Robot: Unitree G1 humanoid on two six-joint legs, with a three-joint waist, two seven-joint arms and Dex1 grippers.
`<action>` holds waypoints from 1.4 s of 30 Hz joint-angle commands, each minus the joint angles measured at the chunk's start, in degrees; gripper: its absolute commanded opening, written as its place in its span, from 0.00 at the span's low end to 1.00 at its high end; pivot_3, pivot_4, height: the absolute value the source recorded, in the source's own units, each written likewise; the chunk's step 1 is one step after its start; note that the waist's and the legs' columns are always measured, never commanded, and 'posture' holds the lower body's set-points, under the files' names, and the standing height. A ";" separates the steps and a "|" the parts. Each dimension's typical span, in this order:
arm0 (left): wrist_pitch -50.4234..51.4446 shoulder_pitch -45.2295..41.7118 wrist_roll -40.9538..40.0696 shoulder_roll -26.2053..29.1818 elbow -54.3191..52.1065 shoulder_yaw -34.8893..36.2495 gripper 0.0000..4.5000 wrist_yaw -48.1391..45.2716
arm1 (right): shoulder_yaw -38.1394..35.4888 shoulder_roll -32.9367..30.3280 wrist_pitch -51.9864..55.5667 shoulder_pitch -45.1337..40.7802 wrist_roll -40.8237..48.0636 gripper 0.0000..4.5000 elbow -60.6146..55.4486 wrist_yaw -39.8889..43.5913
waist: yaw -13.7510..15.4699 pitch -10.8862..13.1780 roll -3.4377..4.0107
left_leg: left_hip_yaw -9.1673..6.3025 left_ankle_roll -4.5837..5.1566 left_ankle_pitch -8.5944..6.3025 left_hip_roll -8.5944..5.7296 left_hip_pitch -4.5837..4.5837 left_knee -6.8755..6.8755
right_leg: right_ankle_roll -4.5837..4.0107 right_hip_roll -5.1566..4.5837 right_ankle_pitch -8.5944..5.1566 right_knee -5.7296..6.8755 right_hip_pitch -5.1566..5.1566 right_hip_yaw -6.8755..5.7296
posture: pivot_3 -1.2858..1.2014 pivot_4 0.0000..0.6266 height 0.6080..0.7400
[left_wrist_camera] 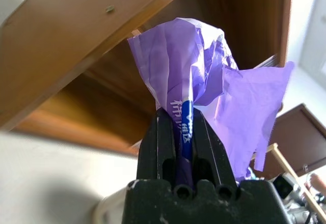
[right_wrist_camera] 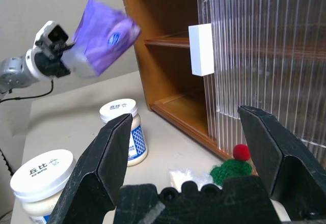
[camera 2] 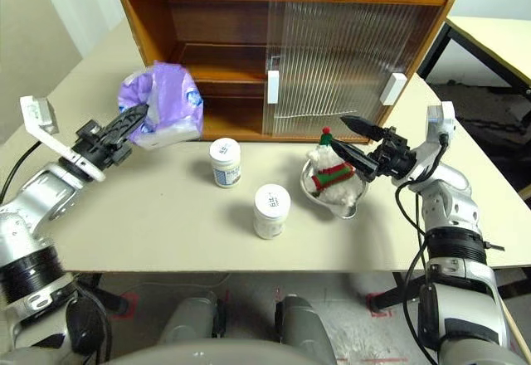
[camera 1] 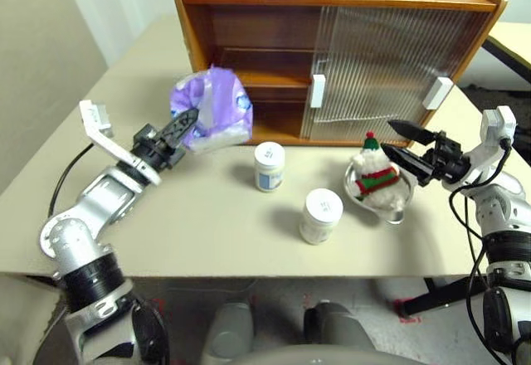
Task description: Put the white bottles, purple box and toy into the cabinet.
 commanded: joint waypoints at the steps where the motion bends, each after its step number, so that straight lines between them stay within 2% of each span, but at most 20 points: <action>1: -4.60 -3.87 0.50 -2.56 0.14 -3.35 0.01 4.03 | 0.19 -0.09 0.11 0.52 -0.09 1.00 -1.09 -0.13 | 0.38 0.00 0.00 | 0.00 0.00 0.00 -0.01 -0.01 0.00 | 0.00 0.01 0.00 -0.04 0.00 0.00 | 0.61 0.00 1.00; 7: -13.40 -11.35 3.13 -8.06 3.61 -5.54 0.01 10.59 | -0.16 0.34 -0.17 2.44 0.04 1.00 -3.61 -1.68 | 0.59 -0.01 -0.01 | -0.01 -0.02 -0.02 -0.08 -0.18 -0.03 | -0.13 0.06 0.23 -0.37 0.00 -0.01 | 0.59 0.00 1.00; 14: -15.97 -17.34 7.82 -9.95 11.31 -10.55 0.01 9.71 | -0.18 1.56 -0.12 4.48 0.51 1.00 -6.67 -3.49 | 0.27 -0.01 -0.04 | -0.01 0.00 0.00 -0.29 -0.17 0.02 | 0.07 0.09 0.23 -0.40 0.03 0.02 | 0.58 0.00 1.00; 25: -26.08 -26.88 17.88 -11.63 25.79 -11.18 0.01 6.76 | -0.01 1.89 -0.28 4.16 0.45 1.00 -7.08 -4.44 | -0.22 0.00 -0.05 | -0.05 0.03 0.02 -0.37 -0.19 0.02 | 0.08 0.14 0.24 -0.47 0.03 0.08 | 0.58 0.00 1.00; 30: -27.74 -29.28 19.64 -13.34 28.96 -10.78 0.41 7.39 | 0.65 2.29 -0.27 4.12 0.16 1.00 -7.67 -4.61 | 0.05 0.05 -0.13 | -0.06 0.02 0.01 -0.38 -0.24 0.02 | 0.11 0.12 0.25 -0.53 0.03 0.07 | 0.58 0.00 1.00; 36: -24.72 -26.48 18.97 -13.76 23.92 -11.11 0.95 8.29 | 0.84 2.24 -0.15 3.85 -0.09 1.00 -7.60 -4.49 | -0.09 0.05 -0.13 | -0.06 0.02 0.01 -0.38 -0.24 0.01 | 0.11 0.12 0.26 -0.52 0.01 0.08 | 0.58 0.00 1.00; 37: -23.89 -25.74 18.77 -13.66 22.76 -11.24 0.99 8.44 | 0.96 2.25 -0.20 3.87 -0.20 1.00 -7.60 -4.44 | -0.13 0.04 -0.13 | -0.06 0.02 0.01 -0.38 -0.24 0.00 | 0.10 0.12 0.26 -0.52 0.01 0.08 | 0.58 0.00 1.00; 42: -18.31 -17.34 17.10 -13.57 11.02 -12.32 0.99 11.95 | 1.20 2.34 -0.24 3.79 -0.21 1.00 -7.63 -4.43 | -0.24 0.04 -0.13 | -0.04 0.02 0.01 -0.35 -0.20 -0.01 | 0.04 0.10 0.30 -0.45 0.02 0.13 | 0.59 0.00 1.00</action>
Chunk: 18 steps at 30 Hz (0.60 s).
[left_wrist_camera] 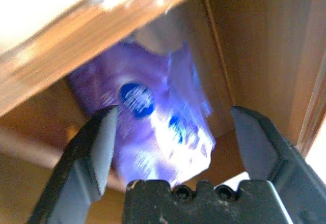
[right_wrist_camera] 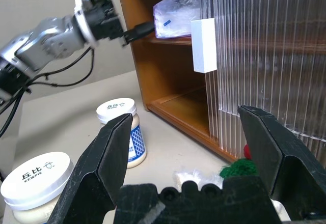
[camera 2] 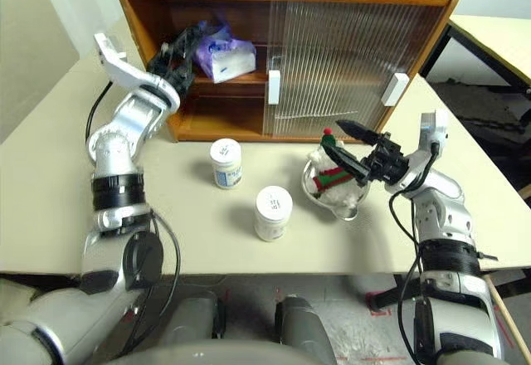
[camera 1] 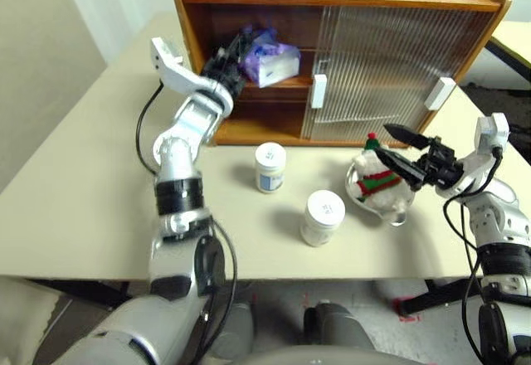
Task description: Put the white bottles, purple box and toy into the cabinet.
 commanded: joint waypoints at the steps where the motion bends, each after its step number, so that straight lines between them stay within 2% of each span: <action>1: 4.69 4.88 -1.54 0.77 -7.54 -1.36 0.99 2.48 | 0.62 -0.22 -0.13 -0.55 -0.22 1.00 -0.51 0.08 | 0.13 0.01 -0.01 | 0.00 0.00 0.00 0.01 0.00 0.00 | -0.03 0.00 0.02 0.00 0.00 0.00 | 0.59 0.00 1.00; 6: 10.15 10.83 -2.64 5.50 -14.39 -3.41 0.99 -0.15 | 0.84 -0.77 -0.05 -1.74 -0.38 1.00 0.95 0.80 | 0.21 0.00 0.00 | 0.01 0.00 0.00 0.02 0.06 0.01 | 0.02 0.00 -0.01 0.05 0.01 -0.01 | 0.60 0.00 1.00; 8: 9.86 11.90 0.73 9.40 -16.28 -7.15 0.90 -5.87 | 0.88 -0.81 -0.02 -2.00 -0.38 1.00 1.29 1.00 | 0.27 0.00 0.00 | 0.01 0.00 0.00 0.02 0.08 0.01 | 0.03 0.01 -0.02 0.06 0.01 -0.03 | 0.60 0.00 1.00; 10: 9.10 12.44 5.13 14.15 -17.44 -12.25 0.77 -12.25 | 0.95 -0.76 0.00 -2.06 -0.36 1.00 1.40 1.09 | 0.38 0.00 0.00 | 0.01 0.00 0.00 0.01 0.08 0.02 | 0.02 0.02 -0.02 0.06 0.01 -0.04 | 0.60 0.00 1.00; 12: 4.18 12.00 10.77 17.12 -17.32 -16.65 0.60 -18.53 | 0.79 -0.61 0.17 -2.20 -0.07 1.00 1.52 1.02 | 0.50 -0.02 0.04 | 0.01 -0.01 0.00 -0.03 0.08 0.02 | 0.01 0.02 -0.05 0.03 0.03 -0.08 | 0.60 0.00 1.00; 18: -4.78 8.38 22.81 19.09 -11.27 -22.87 0.06 -26.60 | 1.15 -0.84 0.28 -1.83 -0.29 1.00 1.10 1.48 | 0.44 -0.03 0.05 | -0.01 0.00 0.01 -0.05 0.04 0.02 | 0.02 -0.03 -0.09 -0.02 0.04 -0.07 | 0.59 0.00 1.00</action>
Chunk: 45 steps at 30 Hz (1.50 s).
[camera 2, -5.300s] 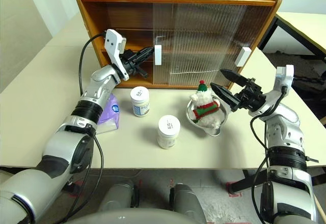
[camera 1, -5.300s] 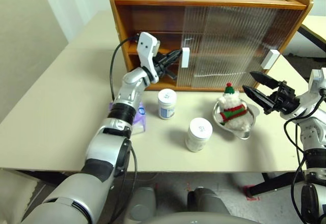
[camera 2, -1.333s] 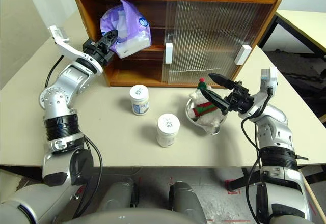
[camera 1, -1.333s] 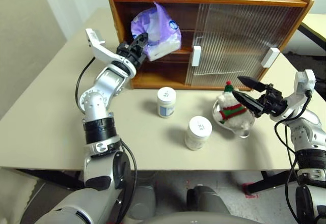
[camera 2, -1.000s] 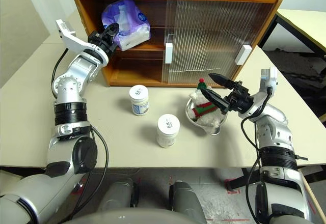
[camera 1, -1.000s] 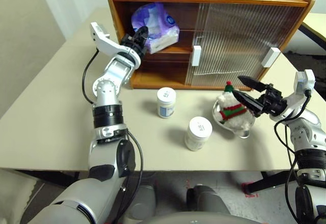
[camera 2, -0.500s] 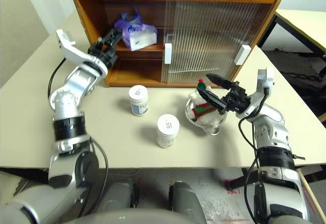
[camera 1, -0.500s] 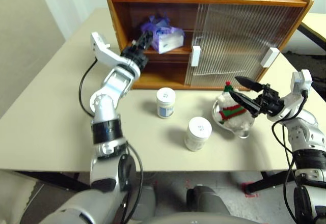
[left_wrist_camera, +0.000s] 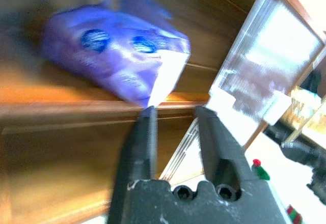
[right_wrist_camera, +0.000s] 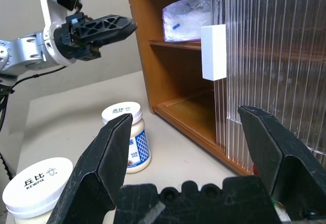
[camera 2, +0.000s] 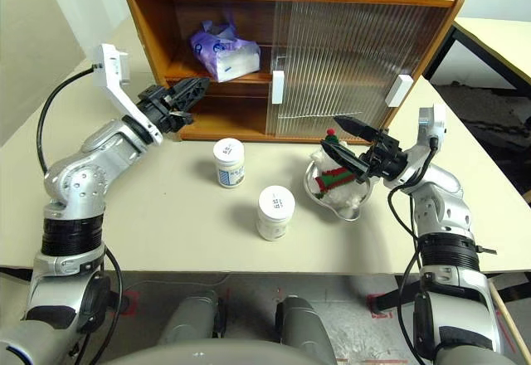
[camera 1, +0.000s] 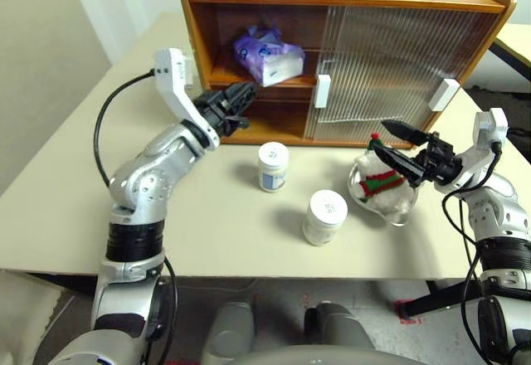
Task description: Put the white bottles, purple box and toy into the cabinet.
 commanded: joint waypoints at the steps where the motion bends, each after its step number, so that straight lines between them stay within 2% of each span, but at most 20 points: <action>1: -4.60 -2.26 7.12 0.74 4.58 -3.37 0.01 -4.07 | 0.58 -0.40 0.20 -0.06 -0.32 1.00 0.07 0.30 | -0.03 0.00 0.01 | 0.00 0.00 0.00 0.00 0.00 -0.01 | -0.01 0.01 -0.01 0.00 0.00 -0.01 | 0.59 0.00 1.00; 8: -9.73 -5.85 12.67 -2.28 13.06 -3.20 0.01 -7.05 | 0.86 -0.49 -0.27 1.22 -0.95 1.00 -0.87 -0.74 | -0.31 0.00 0.01 | -0.01 0.22 0.12 0.05 -0.01 -0.02 | 0.00 0.00 -0.02 0.02 -0.01 0.00 | 0.58 0.00 1.00; 15: -16.62 -11.90 18.70 -4.30 25.82 -2.68 0.01 -8.30 | 1.09 -0.30 -0.05 2.71 -0.78 1.00 -2.45 -1.50 | -0.30 0.00 0.00 | 0.00 0.23 0.13 0.04 -0.02 -0.01 | 0.03 0.00 -0.01 0.02 -0.02 0.01 | 0.58 0.00 1.00; 26: -24.64 -20.44 25.71 -4.64 43.66 -1.82 0.01 -9.53 | 1.72 0.62 1.51 5.38 -0.31 1.00 -6.84 -3.03 | -1.66 0.00 0.00 | -0.01 0.22 0.12 0.04 -0.06 -0.01 | 0.11 -0.01 -0.03 0.01 -0.05 0.00 | 0.57 0.00 1.00; 32: -25.92 -19.95 25.80 -4.61 43.97 0.56 0.01 -8.87 | 1.04 0.69 2.01 5.59 0.45 1.00 -7.47 -3.44 | -1.87 0.00 0.00 | 0.00 0.05 0.02 0.06 -0.03 -0.01 | 0.10 0.00 -0.02 0.08 -0.06 0.01 | 0.57 0.00 1.00; 36: -23.44 -16.54 23.02 -4.96 36.75 1.64 0.01 -11.60 | 0.65 0.56 2.02 5.63 0.99 1.00 -7.38 -3.23 | -1.90 0.00 0.00 | 0.02 0.04 0.02 0.05 -0.03 -0.01 | 0.12 0.00 -0.02 0.07 -0.06 0.02 | 0.57 0.00 1.00; 39: -20.31 -12.37 19.12 -5.45 28.41 2.26 0.14 -14.61 | 0.42 0.73 2.20 5.56 1.93 1.00 -7.65 -2.59 | -1.88 0.00 0.01 | 0.02 0.04 0.02 0.08 -0.04 -0.01 | 0.06 0.00 0.01 0.07 -0.06 0.02 | 0.57 0.00 1.00; 45: -12.65 -2.06 13.23 -2.47 11.54 2.12 0.65 -19.14 | 0.29 1.53 2.03 4.93 4.12 1.00 -7.65 -0.56 | -2.24 -0.01 0.02 | 0.04 0.05 0.02 0.36 0.00 -0.02 | -0.03 0.03 0.04 0.10 -0.06 0.02 | 0.57 0.00 1.00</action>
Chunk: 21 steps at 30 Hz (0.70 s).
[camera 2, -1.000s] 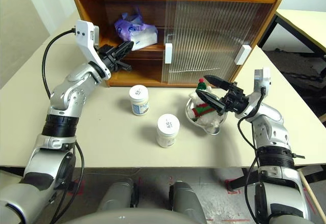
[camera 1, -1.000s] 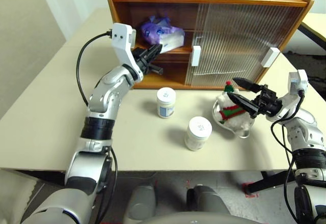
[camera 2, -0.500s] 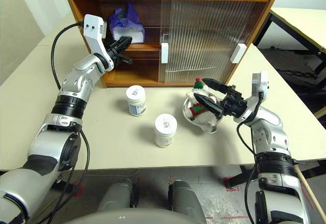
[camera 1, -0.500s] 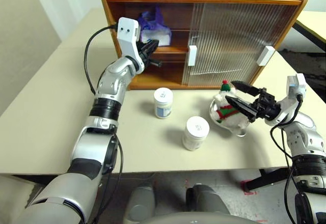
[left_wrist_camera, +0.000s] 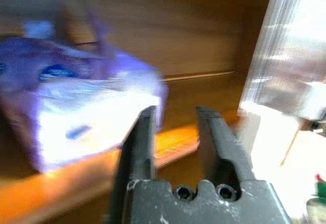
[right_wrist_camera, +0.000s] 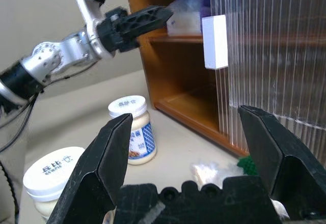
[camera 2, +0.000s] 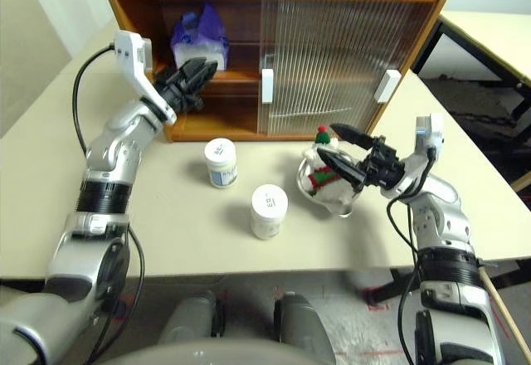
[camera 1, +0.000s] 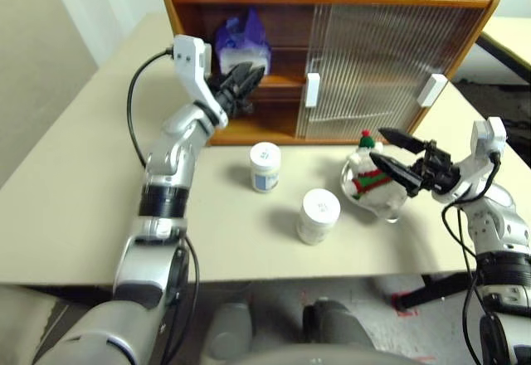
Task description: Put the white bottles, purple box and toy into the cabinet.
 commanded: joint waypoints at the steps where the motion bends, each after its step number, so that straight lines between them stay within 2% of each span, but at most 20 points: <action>1: 4.72 4.57 -3.31 2.24 -7.68 -0.35 0.74 -3.50 | -0.60 0.57 0.12 -0.31 1.87 1.00 -0.58 1.31 | -0.17 0.00 0.00 | 0.00 0.00 0.00 0.00 0.02 0.00 | 0.00 0.01 -0.01 0.02 0.01 0.00 | 0.57 0.00 1.00; 4: 7.12 9.64 -4.66 5.24 -11.61 0.47 1.00 -5.25 | -0.17 0.94 0.40 -0.10 2.37 1.00 -1.02 2.04 | -0.26 0.00 0.02 | 0.01 0.01 0.01 0.02 0.07 0.02 | 0.05 0.01 -0.04 0.05 0.04 -0.01 | 0.58 0.01 1.00; 7: 6.40 14.86 -2.42 10.16 -12.68 -0.44 1.00 -8.13 | -0.49 2.17 1.05 -0.33 4.19 1.00 -1.94 2.45 | -0.92 0.02 0.06 | 0.02 0.01 0.01 0.07 0.17 0.03 | 0.03 0.00 -0.06 0.09 0.09 -0.01 | 0.58 0.01 1.00; 11: 3.97 20.24 -0.49 13.26 -12.29 -1.69 1.00 -10.91 | -0.87 3.68 1.77 -0.74 6.22 1.00 -3.28 2.07 | -0.94 0.05 0.09 | 0.01 0.01 0.01 0.10 0.17 0.03 | 0.00 -0.02 -0.07 0.13 0.08 -0.06 | 0.58 0.01 1.00; 21: -1.59 24.83 5.22 14.21 -8.89 -6.82 1.00 -15.31 | -0.40 3.28 0.71 -1.05 4.88 1.00 -2.09 2.23 | -0.72 0.04 0.20 | 0.03 -0.03 -0.02 0.12 0.13 0.00 | -0.04 -0.09 -0.15 0.07 0.07 -0.12 | 0.58 0.01 1.00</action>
